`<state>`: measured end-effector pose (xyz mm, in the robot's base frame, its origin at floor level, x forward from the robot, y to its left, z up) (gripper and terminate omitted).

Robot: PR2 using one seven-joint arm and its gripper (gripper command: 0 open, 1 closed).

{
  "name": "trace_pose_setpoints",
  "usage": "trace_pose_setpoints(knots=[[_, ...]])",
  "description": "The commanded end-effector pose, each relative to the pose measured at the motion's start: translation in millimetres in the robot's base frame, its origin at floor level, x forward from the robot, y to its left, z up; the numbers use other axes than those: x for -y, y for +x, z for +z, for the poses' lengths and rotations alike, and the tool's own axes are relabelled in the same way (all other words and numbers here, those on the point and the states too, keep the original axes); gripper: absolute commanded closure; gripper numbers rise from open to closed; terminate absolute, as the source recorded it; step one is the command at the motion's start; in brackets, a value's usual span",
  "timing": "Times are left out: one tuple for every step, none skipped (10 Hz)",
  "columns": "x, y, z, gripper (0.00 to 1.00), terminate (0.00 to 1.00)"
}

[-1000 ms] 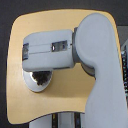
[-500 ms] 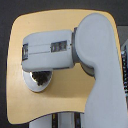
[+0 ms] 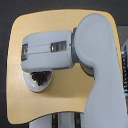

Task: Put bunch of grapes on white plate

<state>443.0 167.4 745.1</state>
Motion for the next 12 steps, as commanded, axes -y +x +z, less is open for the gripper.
trace_pose_setpoints(knots=[[-8.4,3.5,-0.8,0.00,0.00],[-9.8,3.5,0.5,0.00,0.00],[-13.4,5.1,2.8,0.00,0.00],[-14.9,7.1,5.1,0.00,0.00],[-14.4,8.0,6.3,0.00,0.00],[-11.6,10.0,8.6,0.00,0.00],[-10.5,13.6,13.2,0.00,0.00],[-10.8,15.8,19.4,0.00,0.00],[-13.7,17.6,31.2,0.00,0.00],[-15.9,22.0,44.6,0.00,0.00],[-19.0,29.9,68.4,0.00,0.00],[-17.7,34.6,78.9,0.00,0.00]])
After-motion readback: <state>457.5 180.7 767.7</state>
